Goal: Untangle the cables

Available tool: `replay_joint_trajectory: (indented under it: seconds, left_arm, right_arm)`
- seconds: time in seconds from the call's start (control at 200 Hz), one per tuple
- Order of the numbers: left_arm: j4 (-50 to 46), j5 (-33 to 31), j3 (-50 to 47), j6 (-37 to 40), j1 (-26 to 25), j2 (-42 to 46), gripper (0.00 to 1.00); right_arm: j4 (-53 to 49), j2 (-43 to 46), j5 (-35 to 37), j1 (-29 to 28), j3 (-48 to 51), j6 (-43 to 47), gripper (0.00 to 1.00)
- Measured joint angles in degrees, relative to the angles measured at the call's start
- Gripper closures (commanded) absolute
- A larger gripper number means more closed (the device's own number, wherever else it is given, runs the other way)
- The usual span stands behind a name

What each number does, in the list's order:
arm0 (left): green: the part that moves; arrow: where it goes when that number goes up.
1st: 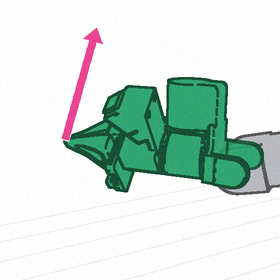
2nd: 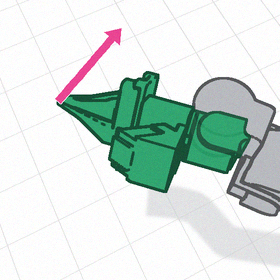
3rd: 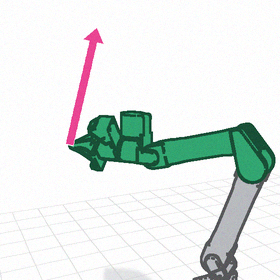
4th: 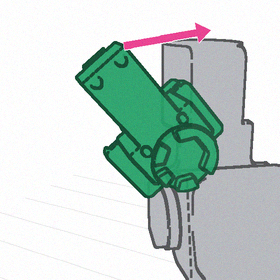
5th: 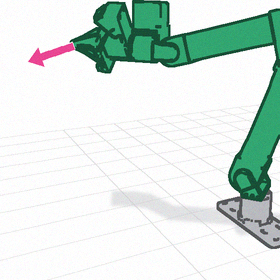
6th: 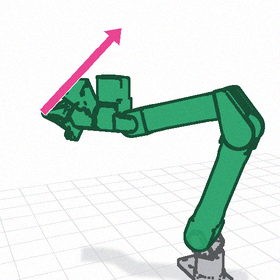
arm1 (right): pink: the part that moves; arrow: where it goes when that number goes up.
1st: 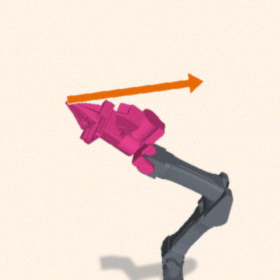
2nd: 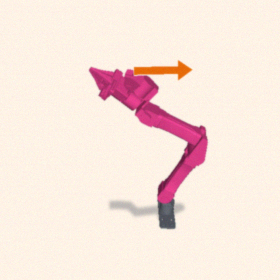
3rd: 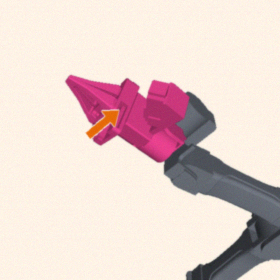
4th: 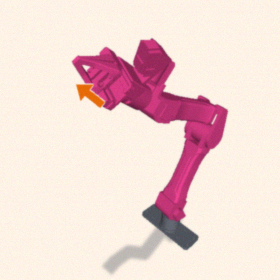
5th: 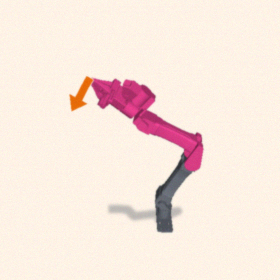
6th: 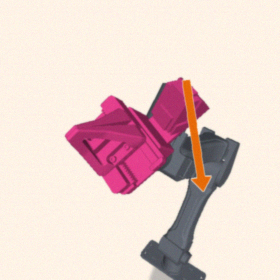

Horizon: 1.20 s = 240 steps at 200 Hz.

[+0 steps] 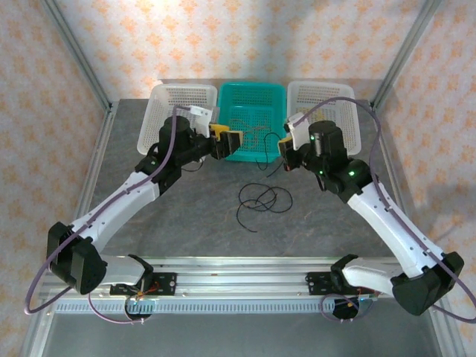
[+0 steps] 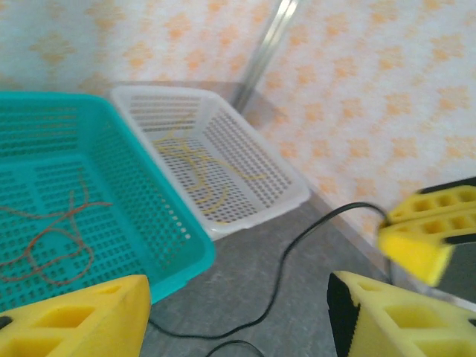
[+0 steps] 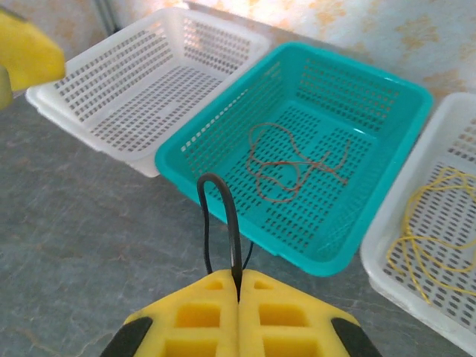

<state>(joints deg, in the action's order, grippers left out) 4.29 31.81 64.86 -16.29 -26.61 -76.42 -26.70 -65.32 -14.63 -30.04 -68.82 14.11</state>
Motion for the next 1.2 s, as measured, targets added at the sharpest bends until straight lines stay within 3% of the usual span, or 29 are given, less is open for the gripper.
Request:
replay_joint_trajectory:
  seconds: [0.34, 0.626, 0.896, 1.006, 1.081, 1.201]
  left_arm:
    - [-2.7, 11.1, 2.3, 2.9, -0.9, -6.4, 0.35]
    - [-3.5, 12.6, 3.7, 3.4, -3.8, -8.2, 0.39]
    - [-2.2, 10.8, 4.1, 2.8, -4.2, -11.0, 0.64]
    - [-0.9, 10.3, 4.2, 1.9, -4.2, -12.1, 0.81]
    - [0.0, 9.7, 4.2, 1.0, -4.2, -12.2, 1.0]
    - [2.7, 9.2, 4.2, 0.3, -4.2, -12.2, 1.0]
  right_arm:
    - [-0.7, -0.8, -8.0, 0.0, -1.5, 0.5, 1.0]
    - [-0.7, -0.8, -12.7, 0.0, -2.0, 0.5, 1.0]
    - [-0.7, -0.8, -15.2, 0.0, -2.3, 0.5, 1.0]
    - [-0.7, -0.8, -14.8, 0.0, -2.3, 0.5, 1.0]
    - [-0.7, -0.5, -13.7, 0.0, -2.3, 0.2, 1.0]
    - [-0.3, 0.8, -12.1, 0.0, -2.1, -0.3, 1.0]
